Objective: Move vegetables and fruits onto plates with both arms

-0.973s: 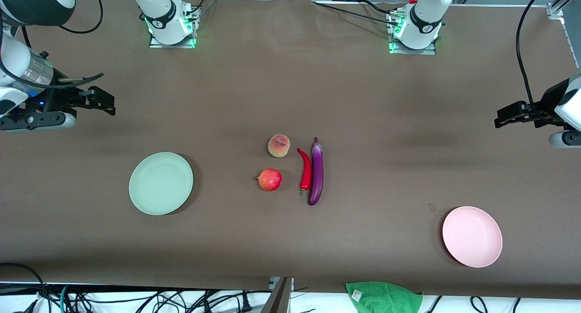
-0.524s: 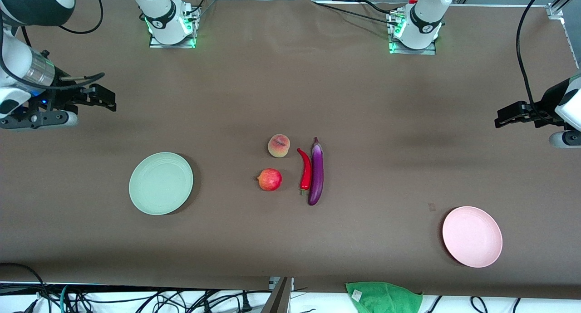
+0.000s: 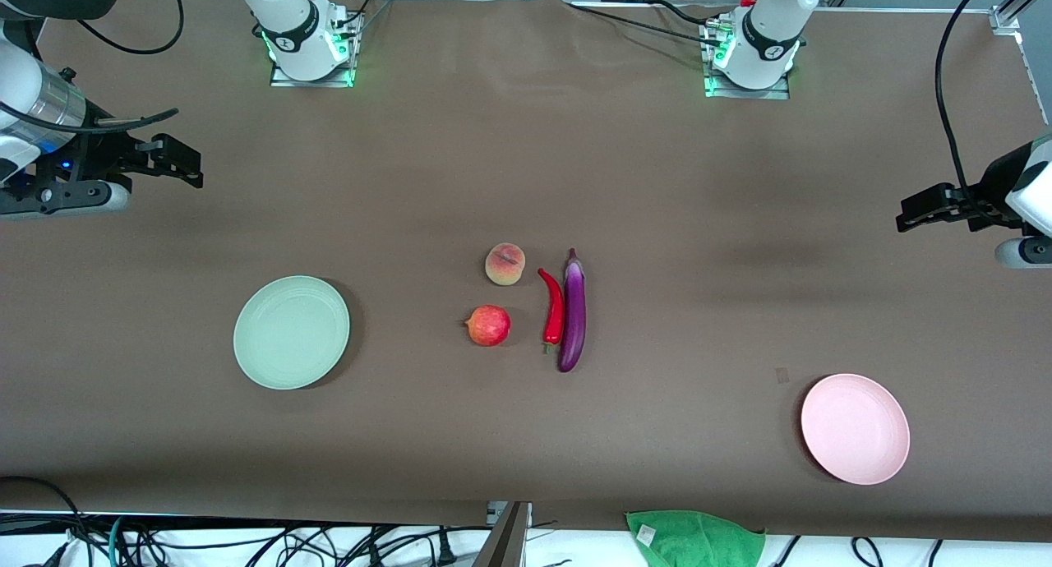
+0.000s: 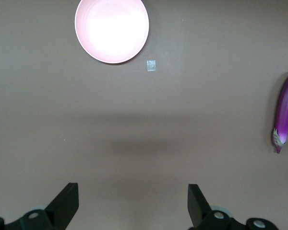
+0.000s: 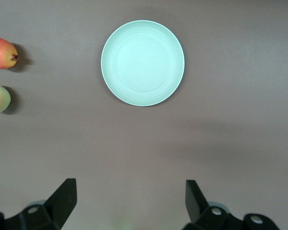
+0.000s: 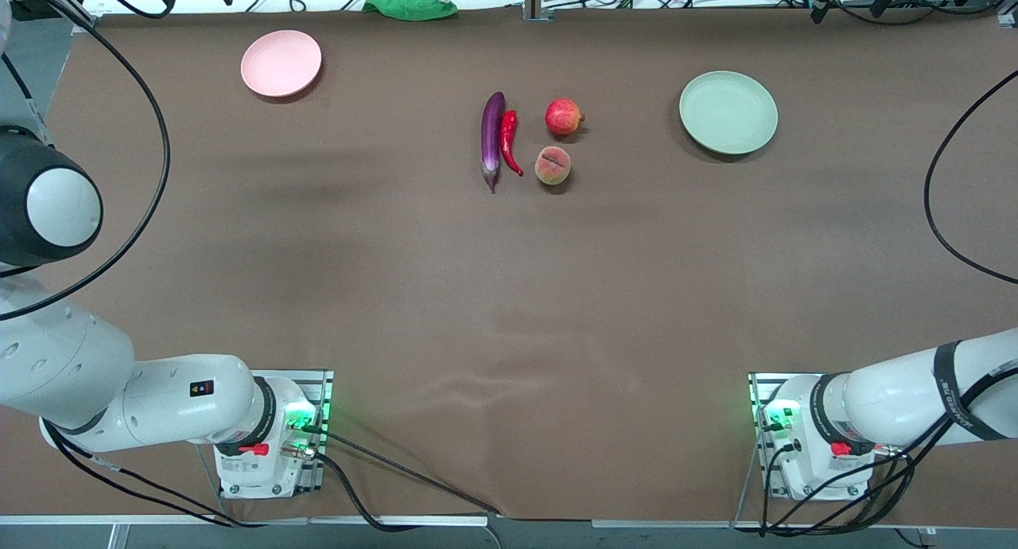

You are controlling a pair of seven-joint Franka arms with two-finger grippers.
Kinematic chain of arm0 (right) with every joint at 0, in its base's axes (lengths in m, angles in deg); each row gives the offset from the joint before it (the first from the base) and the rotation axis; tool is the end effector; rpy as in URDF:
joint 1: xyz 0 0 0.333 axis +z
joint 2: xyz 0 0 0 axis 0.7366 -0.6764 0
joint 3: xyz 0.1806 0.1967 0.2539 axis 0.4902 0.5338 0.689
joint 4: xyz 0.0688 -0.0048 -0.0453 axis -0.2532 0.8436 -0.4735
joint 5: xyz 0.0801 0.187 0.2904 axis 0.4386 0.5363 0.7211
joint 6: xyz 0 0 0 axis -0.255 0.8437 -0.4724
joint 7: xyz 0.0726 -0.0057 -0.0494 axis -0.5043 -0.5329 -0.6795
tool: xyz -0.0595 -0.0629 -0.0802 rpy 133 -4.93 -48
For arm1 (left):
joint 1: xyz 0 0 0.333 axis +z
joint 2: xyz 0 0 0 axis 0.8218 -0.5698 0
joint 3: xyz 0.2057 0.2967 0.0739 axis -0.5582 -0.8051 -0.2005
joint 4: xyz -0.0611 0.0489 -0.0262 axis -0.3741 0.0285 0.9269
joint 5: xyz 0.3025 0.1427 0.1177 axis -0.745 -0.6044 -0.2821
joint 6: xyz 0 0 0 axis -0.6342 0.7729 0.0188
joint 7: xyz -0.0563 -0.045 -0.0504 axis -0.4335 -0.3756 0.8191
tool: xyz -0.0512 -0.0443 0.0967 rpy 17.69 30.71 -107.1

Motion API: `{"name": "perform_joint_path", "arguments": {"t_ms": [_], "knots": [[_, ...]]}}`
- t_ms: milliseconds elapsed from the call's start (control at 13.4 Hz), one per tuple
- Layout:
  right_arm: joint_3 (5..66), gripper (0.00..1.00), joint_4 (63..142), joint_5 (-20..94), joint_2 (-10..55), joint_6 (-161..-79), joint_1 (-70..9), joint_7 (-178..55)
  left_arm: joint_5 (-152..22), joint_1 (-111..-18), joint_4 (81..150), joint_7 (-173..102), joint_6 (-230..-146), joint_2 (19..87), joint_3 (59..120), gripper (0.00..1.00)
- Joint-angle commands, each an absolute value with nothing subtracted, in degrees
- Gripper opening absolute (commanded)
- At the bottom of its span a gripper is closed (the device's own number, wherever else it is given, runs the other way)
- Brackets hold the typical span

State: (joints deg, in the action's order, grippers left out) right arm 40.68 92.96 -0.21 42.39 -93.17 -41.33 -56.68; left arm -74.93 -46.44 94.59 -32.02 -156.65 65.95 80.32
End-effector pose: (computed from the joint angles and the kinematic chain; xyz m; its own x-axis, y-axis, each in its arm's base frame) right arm 0.5325 0.0558 0.6308 0.9909 0.1047 -0.0841 0.1052 -0.9945 0.0017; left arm 0.5816 0.0107 0.6293 0.9946 0.0485 -0.0917 0.0499 -0.9987 0.0124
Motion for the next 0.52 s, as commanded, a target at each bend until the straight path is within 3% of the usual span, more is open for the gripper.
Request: {"name": "perform_joint_path", "arguments": {"t_ms": [0,449], "knots": [[40.53,1.00,93.22,0.49,43.19,-92.53,-41.46,-57.69,-73.41,-46.13,92.65,-31.35,-155.78,65.07,80.34,1.00],[40.44,1.00,93.22,0.49,43.20,-92.61,-41.46,-58.05,-73.41,-46.13,92.65,-31.35,-155.78,65.07,80.34,1.00]]}}
